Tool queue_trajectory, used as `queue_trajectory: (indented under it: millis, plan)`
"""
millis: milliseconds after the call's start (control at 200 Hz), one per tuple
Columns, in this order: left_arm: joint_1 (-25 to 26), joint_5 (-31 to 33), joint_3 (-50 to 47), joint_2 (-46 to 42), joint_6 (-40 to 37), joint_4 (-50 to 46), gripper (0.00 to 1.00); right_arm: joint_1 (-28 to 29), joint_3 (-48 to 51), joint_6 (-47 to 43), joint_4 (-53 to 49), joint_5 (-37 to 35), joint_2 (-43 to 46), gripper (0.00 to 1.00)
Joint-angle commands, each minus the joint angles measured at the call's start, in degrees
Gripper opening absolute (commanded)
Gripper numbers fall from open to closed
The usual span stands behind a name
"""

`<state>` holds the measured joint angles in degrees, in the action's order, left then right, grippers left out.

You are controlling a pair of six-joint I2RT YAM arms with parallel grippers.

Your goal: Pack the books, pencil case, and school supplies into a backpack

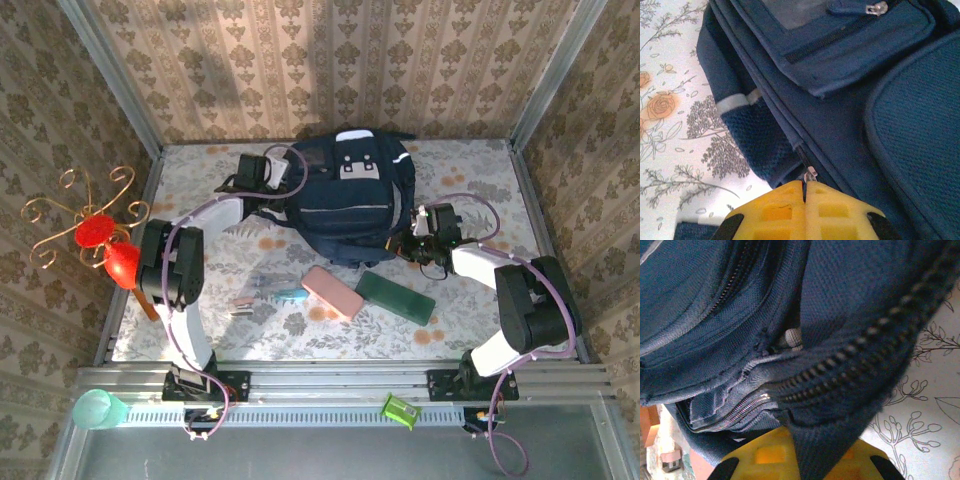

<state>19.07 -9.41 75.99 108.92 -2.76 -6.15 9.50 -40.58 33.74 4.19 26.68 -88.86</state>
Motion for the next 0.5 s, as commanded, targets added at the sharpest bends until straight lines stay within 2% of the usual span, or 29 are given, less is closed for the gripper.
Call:
queue_trajectory:
  millis: [0,235,380,425,500]
  plan:
    - [-2.68,3.14,4.18,2.39,-0.98,3.28,0.00,-1.24,-1.26,-2.82,-5.11,-3.12,1.78,0.00]
    - [-2.64,3.40,9.41,7.66,-1.01,2.41,0.00,-1.32,-1.60,-3.45,-5.81,-2.98,1.94,0.00]
    - [-2.63,4.38,7.99,7.18,-0.41,3.30,0.00,-1.32,-1.60,-3.50,-5.56,-2.73,2.17,0.00]
    - [-2.64,3.93,6.81,6.03,-0.07,3.41,0.10,-1.33,-1.50,-3.29,-5.23,-2.64,2.12,0.00]
    - [-2.62,1.11,3.41,2.72,1.13,4.52,0.32,-1.33,-1.43,-2.90,-4.76,-2.21,1.81,0.00]
